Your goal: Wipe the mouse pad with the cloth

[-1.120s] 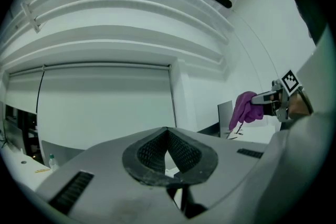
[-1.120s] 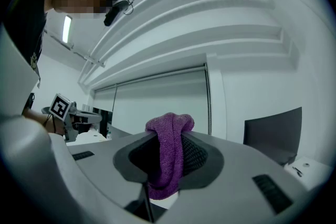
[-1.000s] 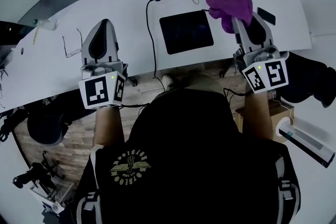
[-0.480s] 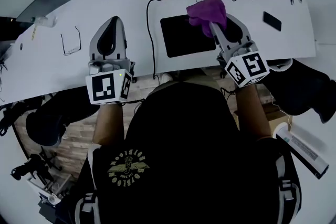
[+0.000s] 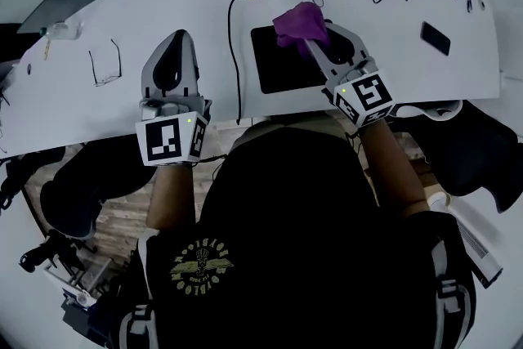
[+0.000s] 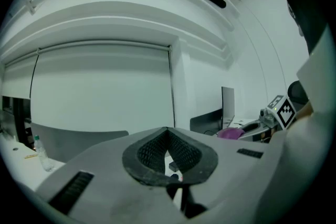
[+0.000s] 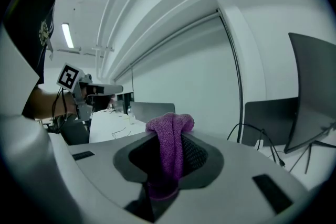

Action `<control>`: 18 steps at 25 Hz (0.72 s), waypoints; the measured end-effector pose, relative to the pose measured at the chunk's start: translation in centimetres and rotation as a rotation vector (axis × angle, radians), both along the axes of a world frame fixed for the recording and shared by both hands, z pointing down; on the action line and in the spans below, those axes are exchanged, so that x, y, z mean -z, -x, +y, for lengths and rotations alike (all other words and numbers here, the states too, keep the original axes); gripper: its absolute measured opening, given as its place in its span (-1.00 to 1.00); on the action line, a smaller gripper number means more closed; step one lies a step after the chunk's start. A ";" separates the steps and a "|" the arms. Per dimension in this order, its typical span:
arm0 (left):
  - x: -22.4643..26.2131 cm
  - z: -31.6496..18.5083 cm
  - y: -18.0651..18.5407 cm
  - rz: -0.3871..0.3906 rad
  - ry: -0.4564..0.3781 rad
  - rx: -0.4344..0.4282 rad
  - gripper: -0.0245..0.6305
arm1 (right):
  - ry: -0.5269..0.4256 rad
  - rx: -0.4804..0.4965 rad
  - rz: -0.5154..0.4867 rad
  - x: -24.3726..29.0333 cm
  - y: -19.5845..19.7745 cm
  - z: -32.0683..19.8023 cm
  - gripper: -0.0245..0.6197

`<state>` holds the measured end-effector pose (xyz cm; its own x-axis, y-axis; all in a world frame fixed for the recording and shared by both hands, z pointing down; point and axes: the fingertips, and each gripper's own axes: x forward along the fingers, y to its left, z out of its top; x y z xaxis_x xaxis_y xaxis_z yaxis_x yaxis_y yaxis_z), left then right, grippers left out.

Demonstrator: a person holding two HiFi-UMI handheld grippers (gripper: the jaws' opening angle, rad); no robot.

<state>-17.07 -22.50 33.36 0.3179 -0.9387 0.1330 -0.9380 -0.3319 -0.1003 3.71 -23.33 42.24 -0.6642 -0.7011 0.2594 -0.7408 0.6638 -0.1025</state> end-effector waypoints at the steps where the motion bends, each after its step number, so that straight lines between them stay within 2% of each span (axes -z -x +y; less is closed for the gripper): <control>1: -0.5 -0.2 -0.1 -0.001 0.007 -0.001 -0.92 | 0.011 0.009 0.009 -0.8 0.4 -0.2 -0.64; 9: -3.4 -0.8 0.2 -0.005 0.057 0.011 -0.92 | 0.074 0.089 0.028 -7.5 4.2 -1.3 -0.64; 18: -5.2 -1.0 1.7 -0.026 0.095 0.025 -0.92 | 0.177 0.128 0.052 -15.3 7.7 -2.0 -0.64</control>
